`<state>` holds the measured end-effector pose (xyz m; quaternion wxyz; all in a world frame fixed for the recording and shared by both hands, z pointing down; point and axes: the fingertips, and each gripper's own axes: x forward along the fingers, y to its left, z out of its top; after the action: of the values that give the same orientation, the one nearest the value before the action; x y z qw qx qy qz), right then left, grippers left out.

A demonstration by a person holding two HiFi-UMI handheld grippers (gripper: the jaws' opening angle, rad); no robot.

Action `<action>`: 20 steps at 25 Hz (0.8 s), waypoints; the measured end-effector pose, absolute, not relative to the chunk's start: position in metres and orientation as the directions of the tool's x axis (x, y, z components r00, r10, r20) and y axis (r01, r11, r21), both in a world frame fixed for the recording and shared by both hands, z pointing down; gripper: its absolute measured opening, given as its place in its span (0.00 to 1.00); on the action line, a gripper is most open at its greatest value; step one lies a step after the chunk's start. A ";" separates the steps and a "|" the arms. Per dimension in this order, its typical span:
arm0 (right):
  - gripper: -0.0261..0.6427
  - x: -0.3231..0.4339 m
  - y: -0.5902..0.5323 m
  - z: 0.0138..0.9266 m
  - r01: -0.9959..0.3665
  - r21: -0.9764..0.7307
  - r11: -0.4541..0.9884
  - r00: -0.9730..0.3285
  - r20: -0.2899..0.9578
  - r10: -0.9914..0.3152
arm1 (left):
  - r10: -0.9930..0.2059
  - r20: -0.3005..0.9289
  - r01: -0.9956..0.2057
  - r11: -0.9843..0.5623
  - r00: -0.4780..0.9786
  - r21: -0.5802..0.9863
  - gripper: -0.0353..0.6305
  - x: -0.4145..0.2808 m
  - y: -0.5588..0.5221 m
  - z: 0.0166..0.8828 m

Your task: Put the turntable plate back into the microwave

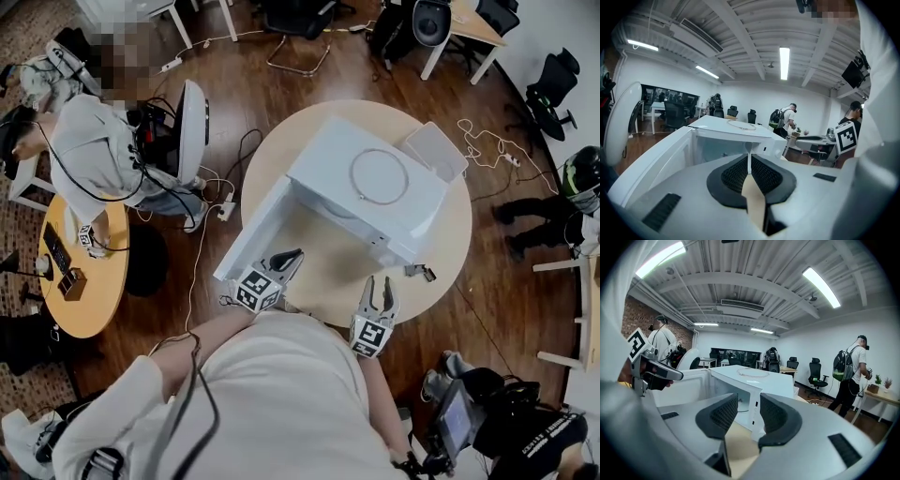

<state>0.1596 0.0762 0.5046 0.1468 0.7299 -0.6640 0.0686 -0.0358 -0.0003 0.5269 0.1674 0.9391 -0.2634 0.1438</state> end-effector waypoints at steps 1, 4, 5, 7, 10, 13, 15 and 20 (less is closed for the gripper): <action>0.26 0.157 0.076 0.508 -0.990 0.120 -0.073 0.107 0.301 -0.948 | -0.438 0.364 -0.538 -0.807 0.822 0.243 0.07 -0.038 0.002 0.530; 0.26 0.147 0.074 0.516 -0.991 0.116 -0.067 0.100 0.309 -0.946 | -0.428 0.376 -0.535 -0.805 0.822 0.255 0.07 -0.046 0.002 0.539; 0.26 0.145 0.072 0.518 -0.991 0.115 -0.063 0.096 0.309 -0.946 | -0.428 0.377 -0.536 -0.803 0.822 0.258 0.07 -0.048 -0.001 0.540; 0.26 0.140 0.067 0.521 -0.992 0.112 -0.055 0.087 0.313 -0.946 | -0.428 0.377 -0.537 -0.803 0.821 0.258 0.07 -0.051 -0.006 0.539; 0.26 0.137 0.061 0.523 -0.993 0.103 -0.053 0.084 0.315 -0.946 | -0.428 0.378 -0.537 -0.804 0.821 0.255 0.07 -0.055 -0.009 0.536; 0.26 0.133 0.056 0.523 -0.993 0.105 -0.056 0.086 0.308 -0.948 | -0.427 0.379 -0.536 -0.804 0.821 0.257 0.07 -0.059 -0.014 0.537; 0.26 0.131 0.052 0.523 -0.993 0.110 -0.046 0.078 0.306 -0.949 | -0.420 0.383 -0.532 -0.806 0.823 0.260 0.07 -0.061 -0.014 0.539; 0.26 0.122 0.046 0.523 -0.993 0.118 -0.029 0.065 0.317 -0.946 | -0.407 0.388 -0.523 -0.810 0.827 0.266 0.07 -0.066 -0.013 0.545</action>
<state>0.1220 0.0461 0.5235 0.1542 0.7133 -0.6796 0.0750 -0.0656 -0.0130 0.5446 0.1836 0.9379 -0.2480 0.1584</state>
